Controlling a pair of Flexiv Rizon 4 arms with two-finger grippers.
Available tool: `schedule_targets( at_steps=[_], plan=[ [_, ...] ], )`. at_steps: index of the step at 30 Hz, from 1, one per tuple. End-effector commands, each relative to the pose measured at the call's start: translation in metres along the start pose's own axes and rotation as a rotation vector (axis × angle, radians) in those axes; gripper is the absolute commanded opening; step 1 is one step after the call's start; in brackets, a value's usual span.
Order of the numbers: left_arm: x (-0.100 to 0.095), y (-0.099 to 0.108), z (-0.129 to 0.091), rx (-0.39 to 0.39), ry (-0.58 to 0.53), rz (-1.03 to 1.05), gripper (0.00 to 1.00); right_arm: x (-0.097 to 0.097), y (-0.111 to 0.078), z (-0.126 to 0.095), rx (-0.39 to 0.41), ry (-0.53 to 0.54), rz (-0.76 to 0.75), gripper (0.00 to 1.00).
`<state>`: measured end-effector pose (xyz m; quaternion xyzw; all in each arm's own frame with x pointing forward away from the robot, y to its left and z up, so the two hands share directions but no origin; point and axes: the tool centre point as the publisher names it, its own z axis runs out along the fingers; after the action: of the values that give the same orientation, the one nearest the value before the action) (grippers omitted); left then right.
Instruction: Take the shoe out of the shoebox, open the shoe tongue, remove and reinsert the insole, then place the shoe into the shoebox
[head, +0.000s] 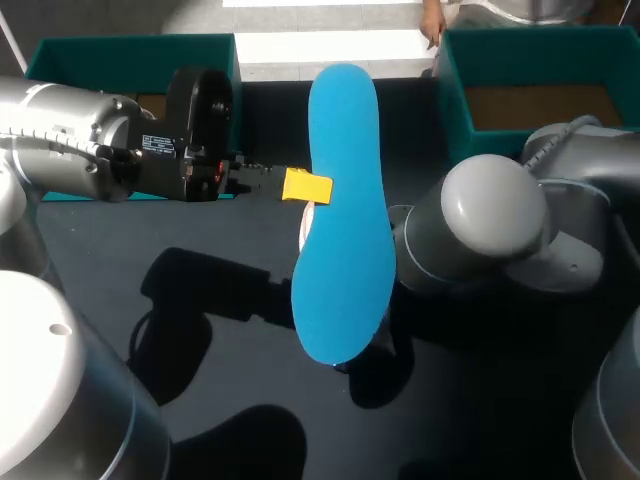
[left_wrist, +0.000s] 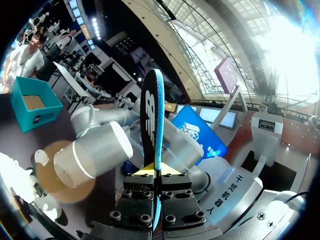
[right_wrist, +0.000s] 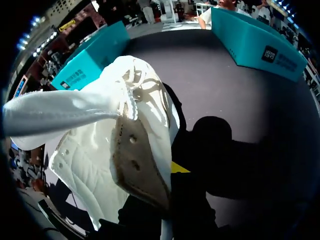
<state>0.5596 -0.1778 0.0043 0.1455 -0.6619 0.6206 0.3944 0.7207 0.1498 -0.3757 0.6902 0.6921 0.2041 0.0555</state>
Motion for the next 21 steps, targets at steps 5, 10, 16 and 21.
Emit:
schedule_targets(
  at_steps=[5,10,16,21],
  plan=[
    [0.001,0.002,0.001,0.002,-0.003,0.000,0.00,-0.010,-0.002,0.020,0.025,-0.006,0.076,0.00],
    [0.001,0.002,0.001,0.002,-0.003,0.000,0.00,-0.011,-0.006,0.033,0.037,0.007,0.100,0.00],
    [0.001,0.002,0.001,0.002,-0.003,0.000,0.00,-0.013,-0.008,0.036,0.026,0.037,0.099,1.00],
    [0.001,0.002,0.001,0.002,-0.003,0.000,0.00,-0.009,-0.010,0.025,-0.009,0.074,0.097,1.00]
  ],
)
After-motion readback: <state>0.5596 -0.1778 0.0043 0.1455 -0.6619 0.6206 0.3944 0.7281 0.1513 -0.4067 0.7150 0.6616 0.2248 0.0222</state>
